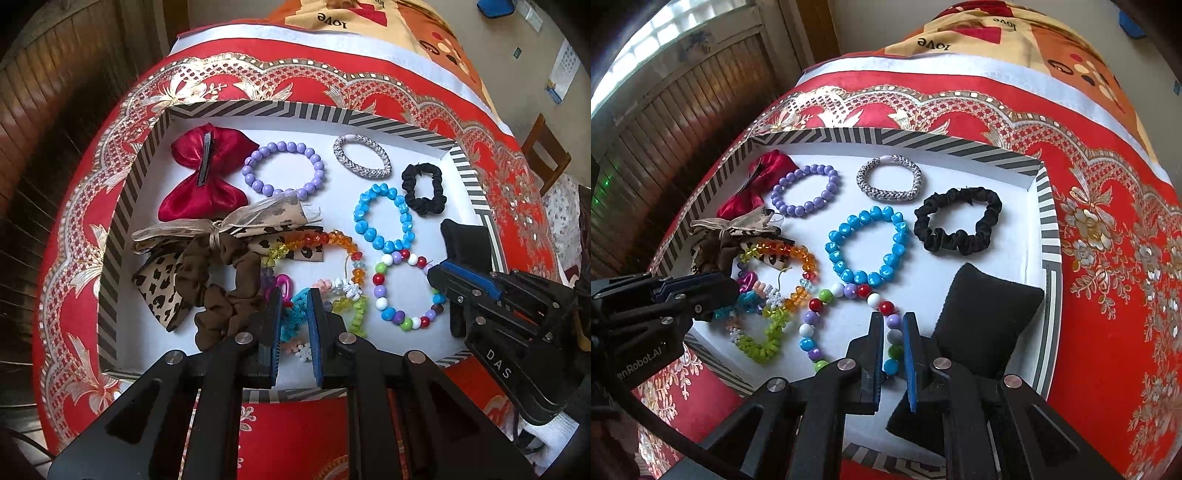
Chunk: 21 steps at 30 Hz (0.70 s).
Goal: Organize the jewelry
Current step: 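Open both tools to release the bracelets in the box and lift away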
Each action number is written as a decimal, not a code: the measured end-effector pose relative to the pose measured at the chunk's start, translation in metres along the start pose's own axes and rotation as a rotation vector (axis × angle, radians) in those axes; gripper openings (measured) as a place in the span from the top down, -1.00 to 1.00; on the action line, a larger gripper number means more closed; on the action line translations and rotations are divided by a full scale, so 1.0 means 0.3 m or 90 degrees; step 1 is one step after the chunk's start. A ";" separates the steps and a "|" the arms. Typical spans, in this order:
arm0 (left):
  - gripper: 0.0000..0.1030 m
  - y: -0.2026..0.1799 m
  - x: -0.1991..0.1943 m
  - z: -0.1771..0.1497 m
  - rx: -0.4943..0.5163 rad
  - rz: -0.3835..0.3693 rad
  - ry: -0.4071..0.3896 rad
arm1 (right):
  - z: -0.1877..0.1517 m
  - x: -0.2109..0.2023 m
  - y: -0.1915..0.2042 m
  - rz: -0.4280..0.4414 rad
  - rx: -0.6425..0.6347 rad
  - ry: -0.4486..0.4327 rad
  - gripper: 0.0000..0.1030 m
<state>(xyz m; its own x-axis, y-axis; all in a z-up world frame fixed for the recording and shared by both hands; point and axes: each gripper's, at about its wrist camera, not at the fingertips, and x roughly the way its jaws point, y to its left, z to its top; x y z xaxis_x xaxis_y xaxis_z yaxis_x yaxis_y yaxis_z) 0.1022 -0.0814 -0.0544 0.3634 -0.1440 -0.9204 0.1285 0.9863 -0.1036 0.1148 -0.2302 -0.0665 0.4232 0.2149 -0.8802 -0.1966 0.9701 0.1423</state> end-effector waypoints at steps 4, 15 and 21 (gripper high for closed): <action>0.30 0.004 -0.015 -0.005 -0.009 -0.011 -0.004 | -0.010 -0.031 0.002 0.016 0.014 -0.012 0.56; 0.21 0.004 -0.107 -0.036 -0.006 0.017 -0.045 | -0.052 -0.162 0.022 0.033 0.048 -0.072 0.42; 0.21 0.016 -0.161 -0.059 -0.013 0.033 -0.069 | -0.074 -0.209 0.014 0.024 0.069 -0.093 0.38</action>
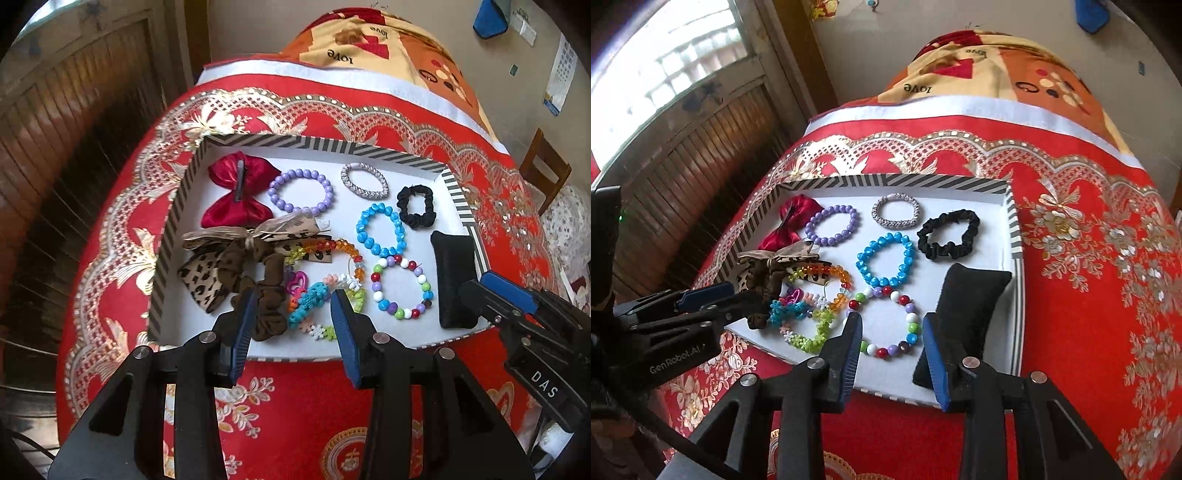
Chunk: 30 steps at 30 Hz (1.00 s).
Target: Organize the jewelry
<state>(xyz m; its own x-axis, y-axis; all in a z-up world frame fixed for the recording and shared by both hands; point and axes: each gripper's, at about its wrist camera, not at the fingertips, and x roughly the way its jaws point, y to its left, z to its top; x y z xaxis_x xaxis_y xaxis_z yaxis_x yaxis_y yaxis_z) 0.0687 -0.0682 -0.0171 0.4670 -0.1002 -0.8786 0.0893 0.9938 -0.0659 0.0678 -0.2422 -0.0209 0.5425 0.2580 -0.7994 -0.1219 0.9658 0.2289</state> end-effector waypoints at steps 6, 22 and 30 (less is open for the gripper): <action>0.21 0.005 -0.062 -0.017 -0.003 0.013 -0.024 | -0.020 -0.046 0.007 -0.012 0.023 -0.022 0.35; 0.21 -0.028 -0.250 -0.020 0.018 0.055 -0.116 | -0.017 -0.183 0.080 -0.023 0.011 -0.090 0.19; 0.21 -0.041 -0.297 -0.029 0.019 0.064 -0.141 | -0.021 -0.222 0.096 -0.028 0.001 -0.101 0.16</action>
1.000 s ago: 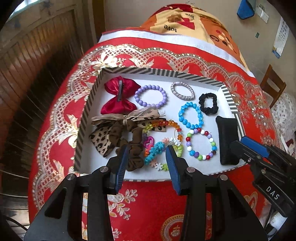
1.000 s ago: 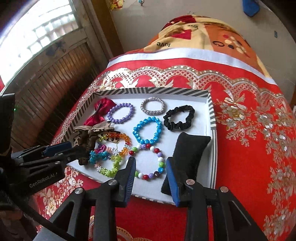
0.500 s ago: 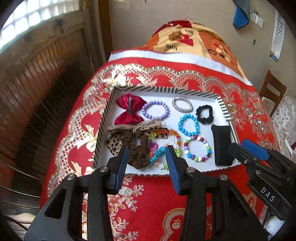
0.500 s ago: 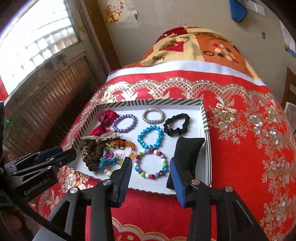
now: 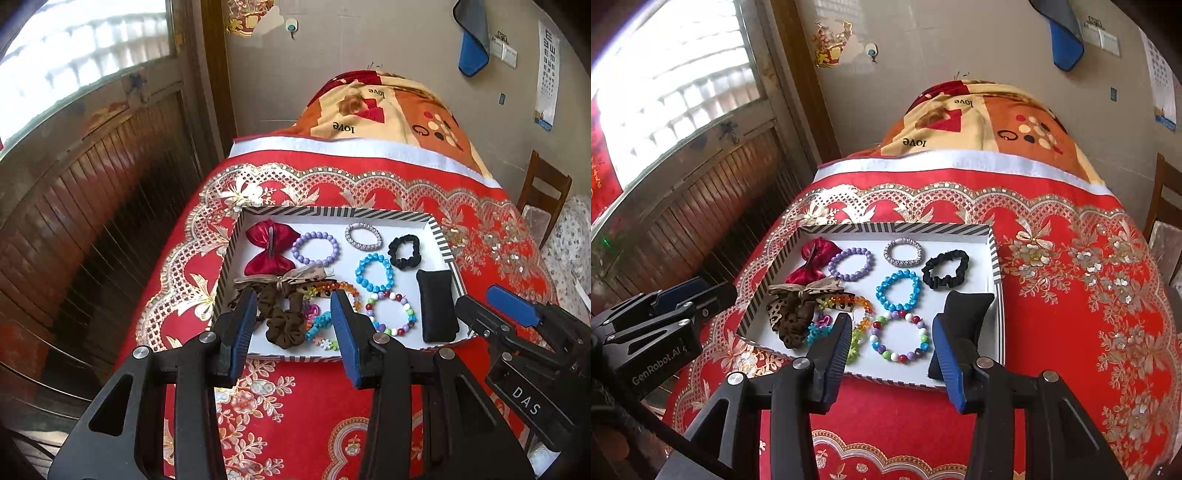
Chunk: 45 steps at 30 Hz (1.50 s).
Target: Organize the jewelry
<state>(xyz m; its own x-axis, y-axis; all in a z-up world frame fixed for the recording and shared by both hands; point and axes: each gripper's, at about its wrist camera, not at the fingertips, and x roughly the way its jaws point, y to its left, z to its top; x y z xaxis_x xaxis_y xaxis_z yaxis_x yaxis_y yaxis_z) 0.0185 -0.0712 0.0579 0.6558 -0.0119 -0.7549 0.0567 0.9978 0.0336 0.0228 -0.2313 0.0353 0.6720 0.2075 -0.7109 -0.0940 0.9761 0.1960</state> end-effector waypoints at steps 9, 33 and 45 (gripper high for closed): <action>0.21 -0.004 -0.015 -0.002 0.001 0.004 -0.004 | 0.002 -0.024 -0.004 -0.009 -0.006 -0.005 0.15; 0.21 0.017 -0.004 0.004 0.005 0.007 0.002 | 0.004 0.005 0.017 -0.009 -0.022 0.012 0.14; 0.21 0.017 0.016 0.001 0.002 0.009 0.005 | 0.004 0.017 0.015 -0.010 -0.023 0.018 0.14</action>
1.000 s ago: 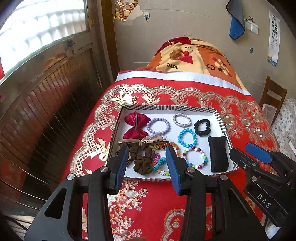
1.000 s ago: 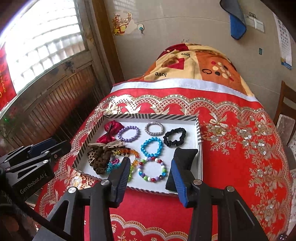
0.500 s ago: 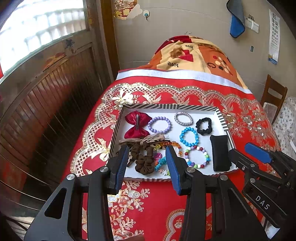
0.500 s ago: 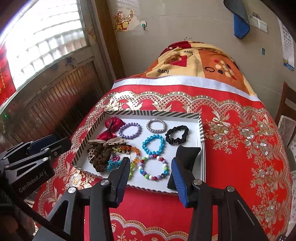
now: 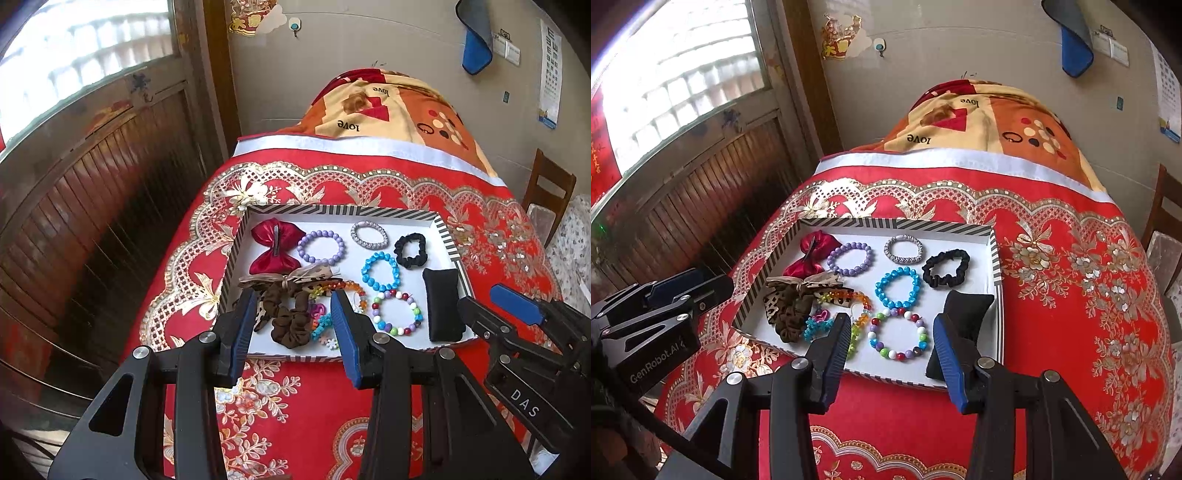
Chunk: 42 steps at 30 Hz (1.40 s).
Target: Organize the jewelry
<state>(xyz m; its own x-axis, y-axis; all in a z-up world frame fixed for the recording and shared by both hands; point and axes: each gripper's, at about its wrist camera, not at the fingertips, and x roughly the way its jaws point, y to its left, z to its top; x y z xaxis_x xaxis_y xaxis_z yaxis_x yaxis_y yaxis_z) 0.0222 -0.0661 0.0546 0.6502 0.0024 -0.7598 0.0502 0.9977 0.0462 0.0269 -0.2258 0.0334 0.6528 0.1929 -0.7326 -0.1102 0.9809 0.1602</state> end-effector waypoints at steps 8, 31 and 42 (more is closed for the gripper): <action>0.21 -0.003 0.006 -0.002 -0.003 0.001 0.002 | -0.001 0.006 -0.004 0.000 0.000 0.002 0.14; 0.21 -0.013 0.009 -0.005 -0.002 0.002 0.004 | -0.004 0.016 -0.008 0.002 -0.003 0.008 0.04; 0.21 -0.036 0.019 -0.016 0.012 0.004 -0.017 | -0.016 0.028 -0.034 0.003 0.001 0.015 0.03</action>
<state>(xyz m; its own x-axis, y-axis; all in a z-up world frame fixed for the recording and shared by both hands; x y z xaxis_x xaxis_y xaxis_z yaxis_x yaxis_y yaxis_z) 0.0216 -0.0764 0.0468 0.6708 0.0069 -0.7416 0.0605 0.9961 0.0640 0.0300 -0.2341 0.0225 0.6344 0.1978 -0.7473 -0.1115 0.9800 0.1648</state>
